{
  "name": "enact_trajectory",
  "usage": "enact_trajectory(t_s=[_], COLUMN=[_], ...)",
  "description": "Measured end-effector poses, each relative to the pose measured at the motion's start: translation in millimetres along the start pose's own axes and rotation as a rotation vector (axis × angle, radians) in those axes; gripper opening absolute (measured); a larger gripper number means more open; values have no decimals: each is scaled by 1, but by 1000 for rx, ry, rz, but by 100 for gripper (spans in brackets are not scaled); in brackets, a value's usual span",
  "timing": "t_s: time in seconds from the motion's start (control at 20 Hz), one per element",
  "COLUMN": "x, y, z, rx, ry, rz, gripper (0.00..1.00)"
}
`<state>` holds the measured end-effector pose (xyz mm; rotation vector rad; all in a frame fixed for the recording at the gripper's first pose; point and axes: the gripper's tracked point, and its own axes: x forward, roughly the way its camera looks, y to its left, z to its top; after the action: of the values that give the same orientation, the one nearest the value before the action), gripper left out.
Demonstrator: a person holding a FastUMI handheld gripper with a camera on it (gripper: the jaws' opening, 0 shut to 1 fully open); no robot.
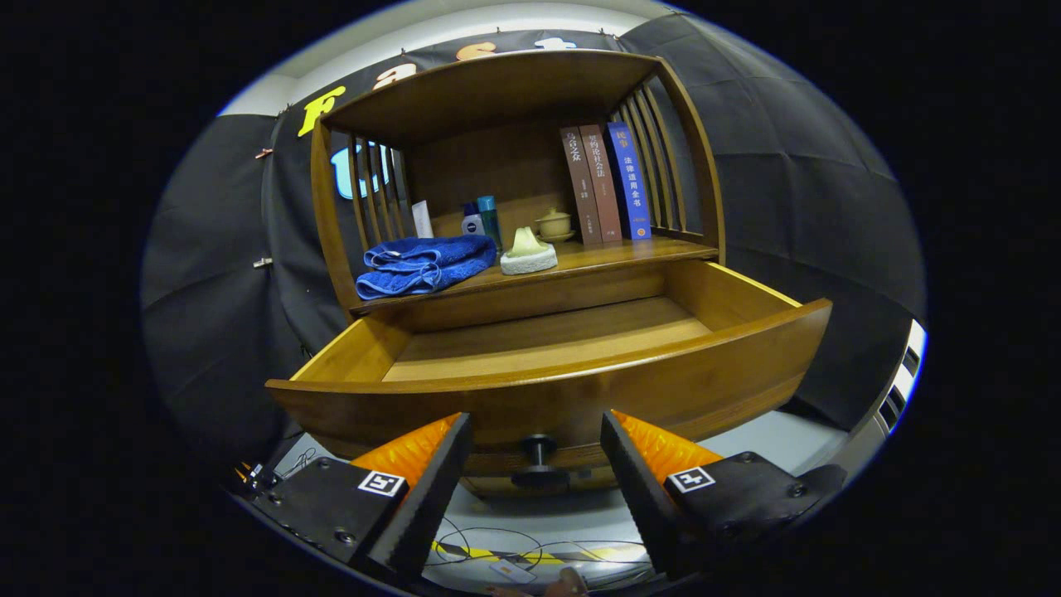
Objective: Pull open the drawer, take out the items inside it, and place them on the countertop above the cabinet.
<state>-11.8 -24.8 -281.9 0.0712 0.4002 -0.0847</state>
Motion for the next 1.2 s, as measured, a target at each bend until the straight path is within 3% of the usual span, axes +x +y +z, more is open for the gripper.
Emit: enact_trajectory(t_s=[0.4,1.2], x=[16,123], y=[-1,3], z=[7,42], rx=[-8,13], ry=[8,52], rz=[-10,-22], gripper=[99,99])
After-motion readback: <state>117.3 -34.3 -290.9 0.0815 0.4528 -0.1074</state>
